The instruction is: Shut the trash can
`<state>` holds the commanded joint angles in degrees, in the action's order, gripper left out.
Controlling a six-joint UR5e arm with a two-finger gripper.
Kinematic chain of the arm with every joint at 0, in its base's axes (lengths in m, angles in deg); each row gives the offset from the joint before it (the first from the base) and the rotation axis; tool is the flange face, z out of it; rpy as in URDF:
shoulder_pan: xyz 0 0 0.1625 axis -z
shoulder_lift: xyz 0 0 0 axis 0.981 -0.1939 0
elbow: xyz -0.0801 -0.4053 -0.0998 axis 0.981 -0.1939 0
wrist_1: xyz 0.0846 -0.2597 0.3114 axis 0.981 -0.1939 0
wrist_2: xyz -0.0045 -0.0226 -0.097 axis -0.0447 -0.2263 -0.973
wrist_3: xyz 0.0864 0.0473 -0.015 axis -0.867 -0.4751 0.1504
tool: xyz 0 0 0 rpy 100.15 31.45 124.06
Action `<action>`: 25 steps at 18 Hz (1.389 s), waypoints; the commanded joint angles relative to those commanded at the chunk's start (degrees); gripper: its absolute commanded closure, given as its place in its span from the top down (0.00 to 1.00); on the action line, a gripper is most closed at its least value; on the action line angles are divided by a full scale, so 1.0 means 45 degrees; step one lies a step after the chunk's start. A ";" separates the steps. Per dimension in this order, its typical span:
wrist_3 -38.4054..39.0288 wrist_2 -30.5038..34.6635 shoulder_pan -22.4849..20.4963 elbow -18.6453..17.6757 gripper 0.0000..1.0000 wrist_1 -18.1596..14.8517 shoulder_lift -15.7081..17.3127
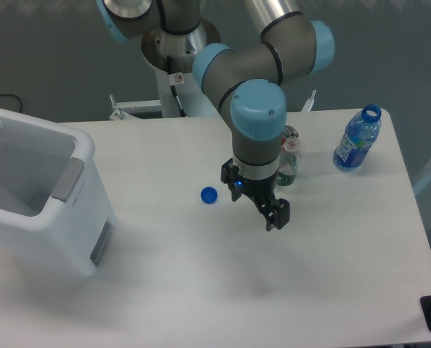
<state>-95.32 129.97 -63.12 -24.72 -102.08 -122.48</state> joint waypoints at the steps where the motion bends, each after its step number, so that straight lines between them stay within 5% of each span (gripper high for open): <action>1: 0.0000 -0.0039 0.0000 0.0000 1.00 0.0019 0.0019; 9: 0.0137 -0.1055 0.0000 -0.0429 1.00 0.0312 0.0253; 13: 0.2123 -0.1074 0.0058 -0.0722 1.00 0.0293 0.0956; 19: 0.2500 -0.1405 0.0643 -0.0840 0.99 0.0254 0.2029; 20: 0.2636 -0.1677 0.0645 -0.0840 0.89 0.0196 0.2225; 23: 0.4037 -0.2848 0.0664 -0.0937 0.37 0.0157 0.2966; 25: 0.5209 -0.3279 0.0722 -0.1015 0.16 0.0137 0.3474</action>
<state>-71.88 115.22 -59.87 -29.29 -101.46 -106.85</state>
